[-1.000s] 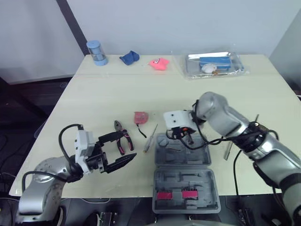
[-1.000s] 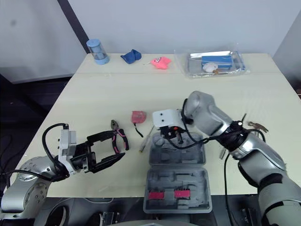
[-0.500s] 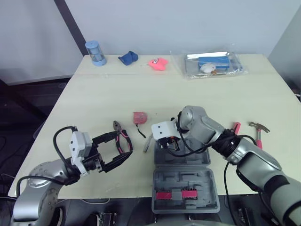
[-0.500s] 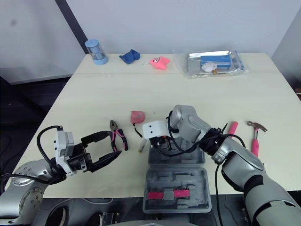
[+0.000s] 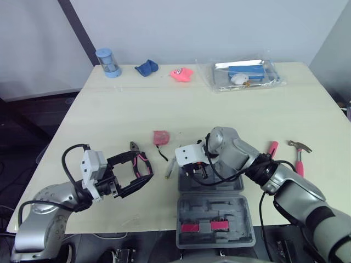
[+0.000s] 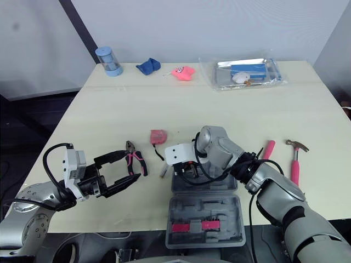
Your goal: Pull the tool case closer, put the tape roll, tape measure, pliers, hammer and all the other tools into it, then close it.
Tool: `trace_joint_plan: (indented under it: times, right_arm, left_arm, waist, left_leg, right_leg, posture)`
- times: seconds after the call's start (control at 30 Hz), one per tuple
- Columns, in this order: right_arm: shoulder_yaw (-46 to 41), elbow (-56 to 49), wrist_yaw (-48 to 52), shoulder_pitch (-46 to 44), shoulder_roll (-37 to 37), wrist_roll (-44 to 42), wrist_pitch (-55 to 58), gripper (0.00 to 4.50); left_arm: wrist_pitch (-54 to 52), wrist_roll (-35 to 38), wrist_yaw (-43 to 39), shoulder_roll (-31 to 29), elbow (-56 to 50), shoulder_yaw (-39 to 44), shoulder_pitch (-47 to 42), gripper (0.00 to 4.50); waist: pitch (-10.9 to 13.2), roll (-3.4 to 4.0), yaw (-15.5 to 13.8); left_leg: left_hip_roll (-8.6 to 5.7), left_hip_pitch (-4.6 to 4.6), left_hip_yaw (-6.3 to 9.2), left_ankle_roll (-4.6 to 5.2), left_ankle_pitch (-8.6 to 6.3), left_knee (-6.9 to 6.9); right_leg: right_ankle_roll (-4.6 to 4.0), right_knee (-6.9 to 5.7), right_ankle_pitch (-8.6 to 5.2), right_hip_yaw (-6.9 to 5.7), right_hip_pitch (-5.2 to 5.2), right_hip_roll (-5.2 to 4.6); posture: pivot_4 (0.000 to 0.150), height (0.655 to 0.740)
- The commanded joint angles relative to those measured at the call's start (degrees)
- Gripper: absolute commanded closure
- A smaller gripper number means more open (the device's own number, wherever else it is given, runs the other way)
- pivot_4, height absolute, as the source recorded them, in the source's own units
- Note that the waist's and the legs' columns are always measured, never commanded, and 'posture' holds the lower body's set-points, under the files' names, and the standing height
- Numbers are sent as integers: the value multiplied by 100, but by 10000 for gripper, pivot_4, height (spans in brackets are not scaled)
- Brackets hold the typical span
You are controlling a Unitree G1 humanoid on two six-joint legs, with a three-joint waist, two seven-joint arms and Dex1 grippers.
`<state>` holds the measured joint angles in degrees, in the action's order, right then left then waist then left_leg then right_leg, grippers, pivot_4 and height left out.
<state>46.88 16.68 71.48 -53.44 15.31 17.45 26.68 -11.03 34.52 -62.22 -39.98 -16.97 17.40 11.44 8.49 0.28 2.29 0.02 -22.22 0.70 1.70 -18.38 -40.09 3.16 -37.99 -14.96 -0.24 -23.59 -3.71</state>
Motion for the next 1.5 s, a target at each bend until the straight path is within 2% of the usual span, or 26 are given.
trace_joint_plan:
  times: [0.03, 0.1, 0.17, 0.2, 0.27, 0.43, 0.6, 0.73, 0.87, 0.97, 1.13, 1.5]
  right_arm:
    - [-72, -7, -72, 28, -19, 84, -98, 44784]
    - [-89, 20, -110, 21, -29, 98, -141, 44784]
    - [-131, 74, -185, -16, -41, 119, -180, 38052]
    - [-151, 72, -172, -35, -40, 109, -149, 36516]
    - [-190, 51, -163, -62, -45, 100, -113, 28506]
    - [-253, -30, -243, -70, -65, 115, -93, 28506]
    - [-568, -736, -97, 73, 118, -137, 389, 28506]
    - [-1368, -1285, -442, 521, 11, -703, 802, 28506]
    - [-1973, -1468, -892, 1172, -123, -1181, 439, 28506]
    - [-2346, -1196, -1342, 1753, -459, -1580, -7, 28506]
    - [-2485, -558, -1534, 2125, -606, -1766, -770, 28506]
    - [-2409, 640, -1819, 2033, -647, -1559, -1687, 28506]
  left_arm:
    - [30, -10, -21, -53, -54, 16, -16, 0]
    - [26, -22, -24, -43, -54, 11, -29, 0]
    - [16, -26, -24, -26, -67, -3, -32, 0]
    - [14, -27, -25, -19, -74, -10, -28, 0]
    - [21, -32, -31, -12, -71, -16, -20, 0]
    - [59, -56, -50, -9, -17, -31, -33, 0]
    - [75, -52, -102, -34, -17, -30, 2, 0]
    - [69, -32, -198, -97, 16, 14, -7, 0]
    - [94, -68, -358, -218, 116, 25, -65, 0]
    - [121, -109, -501, -317, 205, -24, -143, 0]
    - [116, -190, -643, -465, 309, -56, -261, 0]
    - [48, -146, -768, -611, 356, -15, -333, 0]
  waist:
    - [0, 0, -1]
    - [0, 0, 0]
    - [0, 0, 0]
    - [0, 0, 0]
    - [0, 0, -2]
    - [0, 0, 1]
    - [1, 1, -5]
    - [0, 0, -5]
    - [0, 0, -10]
    - [-1, -2, -7]
    - [1, 0, 4]
    - [2, 0, 6]
  left_leg:
    - [0, 0, 0, 0, 0, 0]
    - [0, 0, 0, 0, 0, 0]
    - [0, 0, 0, 0, 0, 0]
    - [0, 0, 0, 0, 0, 0]
    - [0, 0, 1, 0, 0, 0]
    - [0, 0, 1, 0, 0, 0]
    - [0, -2, 2, 0, 0, 1]
    - [0, -3, 4, 0, 0, 2]
    - [0, -2, 6, -1, 0, 5]
    - [-1, -1, 3, -1, 0, 6]
    - [-1, 3, -2, -3, 1, 9]
    - [1, 6, -5, -2, 1, 10]
  right_leg:
    - [0, 0, 0, 0, 0, 0]
    - [0, 0, 0, 0, 0, 0]
    - [0, 0, 0, 0, 0, -1]
    - [0, 0, 0, 0, 0, -1]
    - [0, 0, 0, 0, 0, -2]
    - [0, 0, 0, 0, 0, -22]
    - [0, 2, 0, -1, -1, -23]
    - [0, 3, 0, -3, 0, -26]
    - [0, 2, 0, -4, 0, -27]
    - [0, 2, 0, -2, 0, -27]
    - [0, 1, 0, 1, 1, -3]
    - [0, 1, 0, 5, 1, 3]
  posture:
    - [1500, 7400]
    - [1500, 7400]
    - [1500, 7400]
    - [1500, 7400]
    - [1500, 7400]
    - [1500, 7400]
    - [1500, 7400]
    - [1500, 7400]
    - [1500, 7400]
    - [1500, 7400]
    - [1500, 7400]
    - [1500, 7400]
